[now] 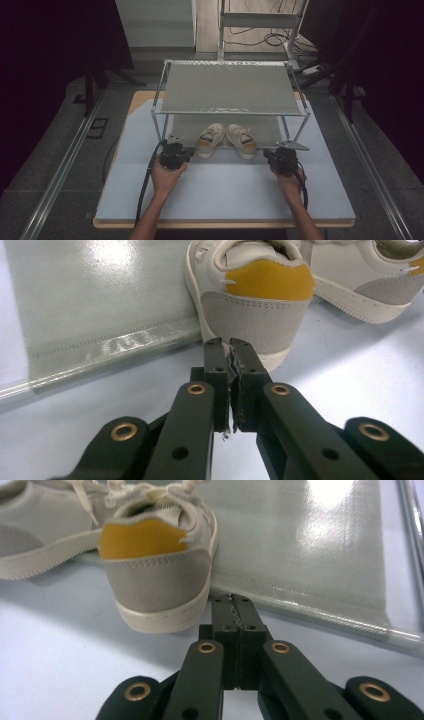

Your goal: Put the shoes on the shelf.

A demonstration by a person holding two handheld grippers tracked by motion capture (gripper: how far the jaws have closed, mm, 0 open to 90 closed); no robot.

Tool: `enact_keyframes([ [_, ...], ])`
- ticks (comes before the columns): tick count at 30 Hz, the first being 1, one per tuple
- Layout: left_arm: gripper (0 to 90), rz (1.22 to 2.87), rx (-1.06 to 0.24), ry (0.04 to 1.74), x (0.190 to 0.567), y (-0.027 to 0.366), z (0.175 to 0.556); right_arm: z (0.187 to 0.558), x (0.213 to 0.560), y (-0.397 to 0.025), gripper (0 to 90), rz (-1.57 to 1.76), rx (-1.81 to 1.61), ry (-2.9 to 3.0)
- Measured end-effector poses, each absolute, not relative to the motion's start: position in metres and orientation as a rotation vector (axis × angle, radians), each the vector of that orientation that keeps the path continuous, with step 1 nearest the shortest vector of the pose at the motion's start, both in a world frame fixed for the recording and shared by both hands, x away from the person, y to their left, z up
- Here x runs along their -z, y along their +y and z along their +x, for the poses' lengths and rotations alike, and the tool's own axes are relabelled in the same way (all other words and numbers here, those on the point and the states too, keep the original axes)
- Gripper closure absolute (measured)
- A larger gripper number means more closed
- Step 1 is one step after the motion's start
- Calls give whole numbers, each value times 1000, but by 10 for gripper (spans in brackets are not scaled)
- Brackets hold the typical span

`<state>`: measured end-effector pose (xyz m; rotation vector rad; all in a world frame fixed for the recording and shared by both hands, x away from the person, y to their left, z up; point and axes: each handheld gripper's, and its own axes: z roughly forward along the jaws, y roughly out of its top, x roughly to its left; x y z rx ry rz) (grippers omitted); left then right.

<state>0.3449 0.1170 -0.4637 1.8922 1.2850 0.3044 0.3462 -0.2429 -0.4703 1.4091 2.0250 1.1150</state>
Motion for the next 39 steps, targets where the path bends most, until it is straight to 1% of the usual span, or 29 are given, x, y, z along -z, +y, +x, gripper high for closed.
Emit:
enact_keyframes([
  [11, 866, 1902, -267, 1276, 468, 103, 350, 351, 480, -226, 897, 1386, -1099, 2084],
  [22, 862, 1907, -227, 1249, 468, 89, 352, 350, 480, -216, 897, 1362, -1108, 2095],
  [39, 859, 1908, -194, 1226, 469, 71, 357, 351, 482, -174, 897, 1272, -1170, 2163],
])
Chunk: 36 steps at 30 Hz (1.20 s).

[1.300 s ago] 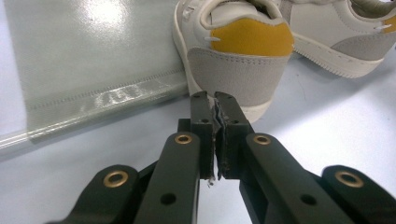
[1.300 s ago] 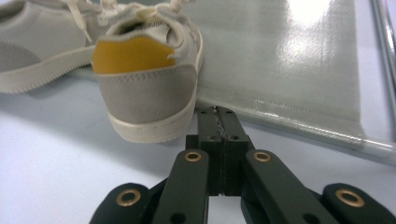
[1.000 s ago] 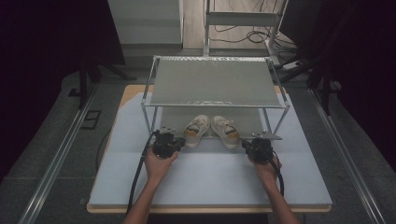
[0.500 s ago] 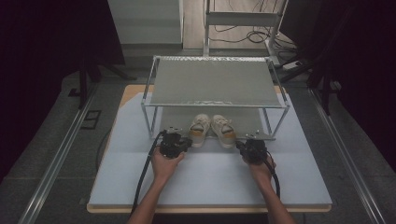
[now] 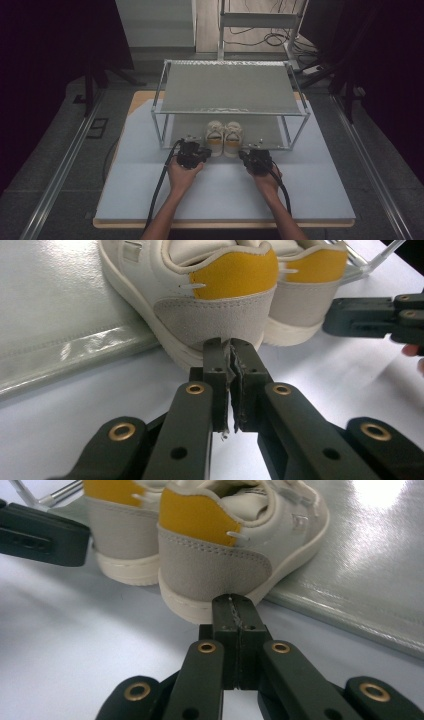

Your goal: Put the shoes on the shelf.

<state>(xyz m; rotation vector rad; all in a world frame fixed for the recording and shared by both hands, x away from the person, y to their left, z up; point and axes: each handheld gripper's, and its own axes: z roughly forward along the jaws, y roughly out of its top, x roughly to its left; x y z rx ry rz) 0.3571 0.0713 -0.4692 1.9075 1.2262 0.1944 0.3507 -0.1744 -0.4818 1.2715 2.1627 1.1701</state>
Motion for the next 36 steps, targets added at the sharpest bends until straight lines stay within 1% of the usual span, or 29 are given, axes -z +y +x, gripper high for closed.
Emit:
enact_keyframes([
  [13, 861, 1887, -186, 1274, 469, 71, 373, 352, 481, -172, 896, 1265, -1172, 2174],
  [20, 857, 1863, -172, 1298, 471, 71, 380, 347, 480, -169, 896, 1244, -1197, 2185],
  [29, 848, 1862, -170, 1300, 471, 70, 380, 347, 482, -159, 897, 1216, -1226, 2204],
  [36, 857, 1865, -168, 1303, 471, 70, 380, 351, 481, -160, 897, 1232, -1200, 2179],
])
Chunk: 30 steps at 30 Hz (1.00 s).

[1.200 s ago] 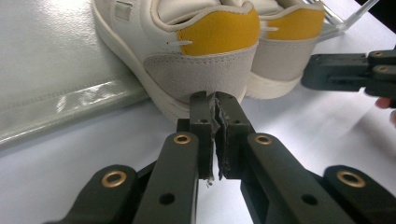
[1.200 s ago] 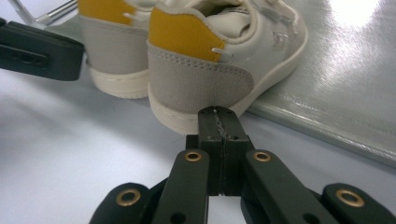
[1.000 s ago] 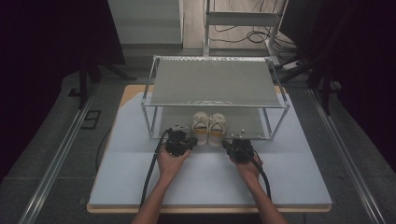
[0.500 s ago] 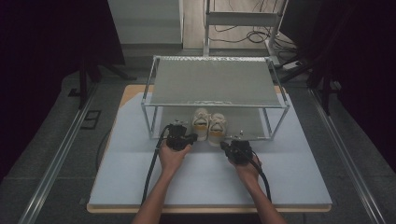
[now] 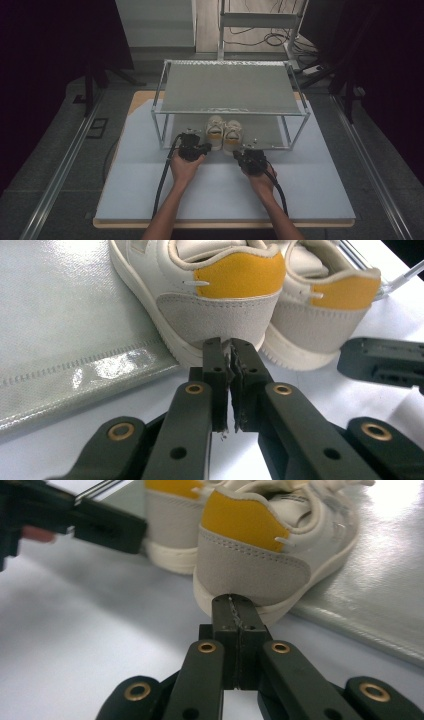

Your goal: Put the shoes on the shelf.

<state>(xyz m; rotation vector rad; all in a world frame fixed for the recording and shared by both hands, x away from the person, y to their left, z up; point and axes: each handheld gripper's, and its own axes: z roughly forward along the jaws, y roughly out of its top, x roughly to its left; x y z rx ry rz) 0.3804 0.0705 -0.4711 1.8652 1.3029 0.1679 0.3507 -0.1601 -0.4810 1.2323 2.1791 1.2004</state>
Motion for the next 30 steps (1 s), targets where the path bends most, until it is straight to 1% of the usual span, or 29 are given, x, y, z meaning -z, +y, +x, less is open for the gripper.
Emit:
enact_keyframes([
  [15, 859, 1873, -176, 1301, 472, 70, 381, 380, 481, -170, 897, 1319, -1158, 2101],
  [21, 860, 1873, -174, 1303, 471, 67, 382, 386, 486, -172, 897, 1337, -1146, 2102],
  [23, 860, 1887, -179, 1302, 471, 64, 386, 386, 486, -171, 897, 1334, -1145, 2106],
  [26, 857, 1924, -210, 1251, 469, 63, 393, 386, 486, -170, 897, 1321, -1140, 2117],
  [30, 852, 1937, -224, 1259, 470, 62, 402, 388, 488, -168, 897, 1319, -1149, 2126],
])
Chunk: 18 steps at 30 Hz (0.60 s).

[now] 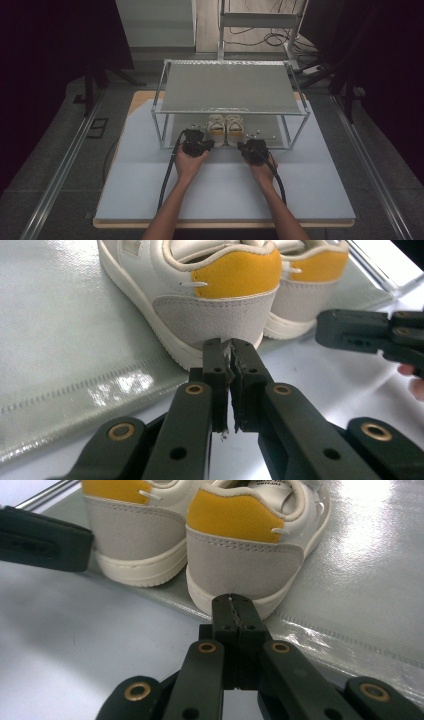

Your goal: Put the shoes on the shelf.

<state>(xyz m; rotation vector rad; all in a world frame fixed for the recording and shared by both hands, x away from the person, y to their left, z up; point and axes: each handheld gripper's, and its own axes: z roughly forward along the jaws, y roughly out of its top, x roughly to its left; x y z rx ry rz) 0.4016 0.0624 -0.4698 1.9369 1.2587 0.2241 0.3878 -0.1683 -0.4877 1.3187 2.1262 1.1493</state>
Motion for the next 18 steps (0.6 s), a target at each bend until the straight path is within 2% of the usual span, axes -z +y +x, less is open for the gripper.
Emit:
enact_keyframes([
  [5, 842, 1902, -202, 1331, 473, 65, 408, 389, 488, -166, 897, 1313, -1152, 2133],
  [18, 838, 1917, -174, 1309, 475, 59, 411, 402, 493, -160, 896, 1330, -1137, 2131],
])
